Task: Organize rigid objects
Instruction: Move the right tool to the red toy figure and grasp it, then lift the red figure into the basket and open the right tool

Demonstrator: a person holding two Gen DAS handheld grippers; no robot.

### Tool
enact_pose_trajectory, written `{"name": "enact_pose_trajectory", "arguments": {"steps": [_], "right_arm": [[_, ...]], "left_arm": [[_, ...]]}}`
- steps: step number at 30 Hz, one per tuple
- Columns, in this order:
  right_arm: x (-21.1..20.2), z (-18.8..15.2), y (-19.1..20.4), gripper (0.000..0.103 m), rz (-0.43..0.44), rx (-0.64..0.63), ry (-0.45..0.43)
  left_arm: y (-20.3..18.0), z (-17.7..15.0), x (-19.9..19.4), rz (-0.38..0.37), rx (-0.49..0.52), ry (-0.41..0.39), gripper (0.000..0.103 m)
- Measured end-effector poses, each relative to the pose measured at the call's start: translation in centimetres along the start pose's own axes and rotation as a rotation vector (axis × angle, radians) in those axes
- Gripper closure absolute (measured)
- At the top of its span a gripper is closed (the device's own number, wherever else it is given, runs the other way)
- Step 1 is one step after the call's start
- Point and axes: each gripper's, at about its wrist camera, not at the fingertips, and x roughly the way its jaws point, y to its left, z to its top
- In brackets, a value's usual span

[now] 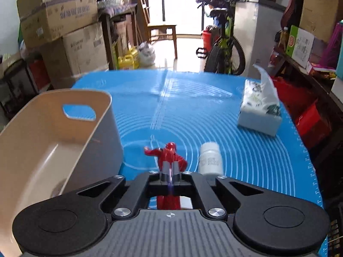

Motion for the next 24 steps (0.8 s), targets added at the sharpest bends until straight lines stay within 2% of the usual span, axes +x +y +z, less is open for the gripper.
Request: {"name": "enact_pose_trajectory", "arguments": {"steps": [7, 10, 11, 12, 14, 16, 19, 23, 24], "right_arm": [[1.6, -0.7, -0.6, 0.09, 0.01, 0.02, 0.083], [2.3, -1.0, -0.8, 0.088, -0.032, 0.016, 0.09], [2.5, -1.1, -1.0, 0.082, -0.042, 0.019, 0.088], [2.7, -1.1, -1.2, 0.07, -0.049, 0.022, 0.092], [3.0, -1.2, -1.5, 0.061, -0.055, 0.029, 0.098], [3.2, -1.3, -1.7, 0.06, -0.08, 0.017, 0.088], [3.0, -1.0, -2.3, 0.06, -0.064, 0.043, 0.063], [3.4, -0.8, -2.5, 0.044, -0.1, 0.006, 0.034], [3.8, -0.7, -2.6, 0.044, -0.099, -0.003, 0.037]], "left_arm": [[0.2, 0.0, 0.1, 0.002, 0.002, -0.001, 0.093], [0.1, 0.0, 0.1, 0.002, 0.003, -0.001, 0.093], [0.1, 0.0, 0.1, 0.002, 0.003, -0.001, 0.093], [0.1, 0.0, 0.1, 0.002, 0.002, -0.001, 0.093], [0.1, 0.0, 0.0, 0.002, 0.003, -0.001, 0.093], [0.1, 0.0, 0.1, 0.002, 0.004, -0.002, 0.093], [0.2, 0.0, 0.2, 0.001, 0.002, -0.001, 0.093], [0.2, -0.1, 0.2, 0.002, 0.006, -0.003, 0.093], [0.1, -0.1, 0.2, 0.002, 0.005, -0.002, 0.093]]}}
